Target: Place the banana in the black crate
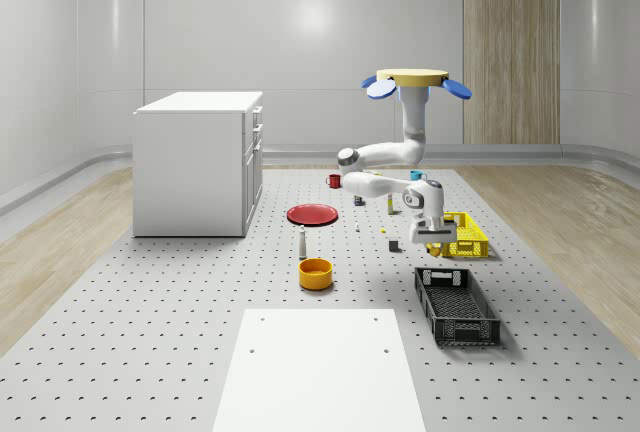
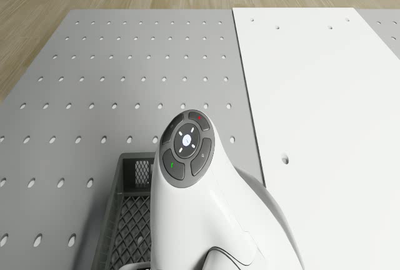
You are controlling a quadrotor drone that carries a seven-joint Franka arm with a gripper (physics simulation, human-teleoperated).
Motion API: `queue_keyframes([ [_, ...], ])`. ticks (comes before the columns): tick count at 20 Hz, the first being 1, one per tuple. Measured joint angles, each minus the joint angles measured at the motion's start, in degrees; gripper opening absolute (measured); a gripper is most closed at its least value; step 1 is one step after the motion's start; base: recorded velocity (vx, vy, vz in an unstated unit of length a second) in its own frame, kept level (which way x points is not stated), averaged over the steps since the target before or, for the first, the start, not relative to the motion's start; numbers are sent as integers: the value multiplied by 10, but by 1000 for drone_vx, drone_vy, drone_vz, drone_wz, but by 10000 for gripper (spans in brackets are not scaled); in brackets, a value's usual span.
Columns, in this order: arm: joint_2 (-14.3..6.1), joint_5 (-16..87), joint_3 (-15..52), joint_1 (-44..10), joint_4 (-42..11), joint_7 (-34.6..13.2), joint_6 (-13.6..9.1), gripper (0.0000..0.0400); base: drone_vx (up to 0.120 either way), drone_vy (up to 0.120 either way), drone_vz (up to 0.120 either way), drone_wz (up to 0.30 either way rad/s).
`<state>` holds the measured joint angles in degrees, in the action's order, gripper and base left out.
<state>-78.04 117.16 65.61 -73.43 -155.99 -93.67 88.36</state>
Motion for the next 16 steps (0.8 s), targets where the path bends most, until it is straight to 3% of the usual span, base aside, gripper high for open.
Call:
queue_keyframes([
  [3,2,1,0,1,0,1,-1,189,120,120,-27,0],
  [12,6,3,-1,3,-1,3,-5,189,120,120,-120,0],
  [16,8,4,-1,4,-1,3,-7,189,90,0,0,0],
])
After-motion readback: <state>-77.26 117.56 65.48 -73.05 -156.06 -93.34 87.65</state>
